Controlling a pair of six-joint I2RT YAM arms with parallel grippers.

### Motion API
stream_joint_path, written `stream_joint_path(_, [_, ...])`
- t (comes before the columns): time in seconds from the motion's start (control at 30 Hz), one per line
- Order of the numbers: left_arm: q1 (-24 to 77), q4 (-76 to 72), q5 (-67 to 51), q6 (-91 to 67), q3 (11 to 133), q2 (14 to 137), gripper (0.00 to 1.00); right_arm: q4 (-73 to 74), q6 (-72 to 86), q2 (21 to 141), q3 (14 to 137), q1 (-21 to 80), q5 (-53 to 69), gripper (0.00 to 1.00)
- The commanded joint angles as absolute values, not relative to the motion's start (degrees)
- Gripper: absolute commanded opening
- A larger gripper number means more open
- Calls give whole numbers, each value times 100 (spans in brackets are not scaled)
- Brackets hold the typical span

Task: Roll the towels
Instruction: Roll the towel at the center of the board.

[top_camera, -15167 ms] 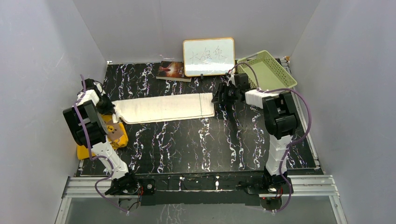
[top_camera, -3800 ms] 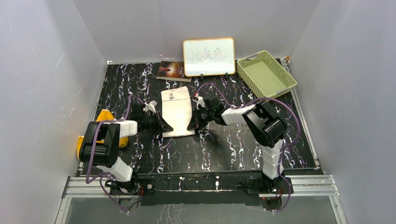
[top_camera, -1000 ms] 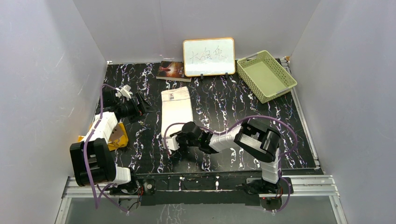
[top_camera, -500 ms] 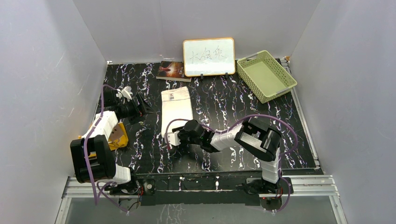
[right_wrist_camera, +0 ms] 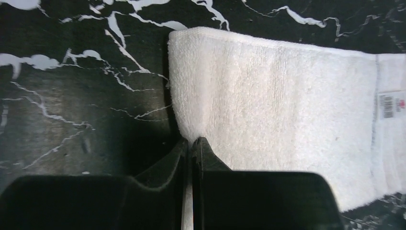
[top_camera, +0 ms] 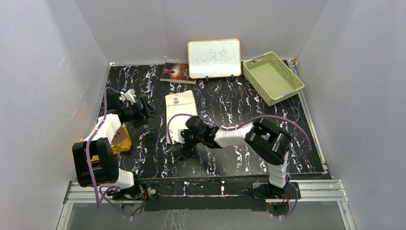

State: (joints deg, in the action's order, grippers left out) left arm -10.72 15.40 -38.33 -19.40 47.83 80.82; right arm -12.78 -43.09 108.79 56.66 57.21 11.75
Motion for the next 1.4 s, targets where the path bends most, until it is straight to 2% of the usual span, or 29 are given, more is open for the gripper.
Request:
stream_joint_path(0.0, [-1099, 1448, -4216, -1889, 4538, 7870, 84, 593, -2861, 10661, 6478, 5527, 2439, 0])
stream_joint_path(0.17, [-1099, 1278, -4379, -1988, 4282, 7522, 84, 1439, -1513, 11058, 7360, 5130, 3391, 0])
stream_joint_path(0.37, [-1101, 1115, -4606, -2258, 4072, 7161, 83, 1130, 67, 11356, 7819, 4763, 4488, 0])
stream_joint_path(0.43, [-1099, 934, -4786, -2434, 3949, 6995, 81, 1182, 661, 11567, 8108, 4627, 4505, 0])
stream_joint_path(0.6, [-1090, 396, -5264, -2827, 3600, 6802, 76, 3028, 901, 12978, 9920, 4331, 5137, 0])
stream_joint_path(0.7, [-1082, 252, -5485, -2893, 3526, 6826, 67, 3862, 912, 13665, 10779, 4246, 5400, 0])
stream_joint_path(0.77, [-1066, 231, -5550, -2913, 3534, 6841, 59, 3887, 1063, 13893, 11000, 4173, 5762, 0])
stream_joint_path(1.0, [-977, -253, -5781, -3307, 3357, 6990, 28, 3246, 1786, 14070, 10656, 3874, 6093, 0])
stream_joint_path(1.07, [-865, -541, -5832, -3539, 3279, 7081, 22, 3265, 1907, 14198, 10663, 3815, 5998, 0])
stream_joint_path(1.2, [-335, -1261, -5794, -4039, 3133, 7285, 12, 3261, 2149, 14458, 10683, 3725, 5864, 0])
stream_joint_path(1.27, [-23, -1480, -5642, -4179, 3071, 7458, 0, 3246, 2222, 14536, 10694, 3700, 5804, 0])
stream_joint_path(1.37, [234, -1896, -5381, -4361, 2916, 7797, 0, 3219, 2290, 14587, 10698, 3675, 5766, 0])
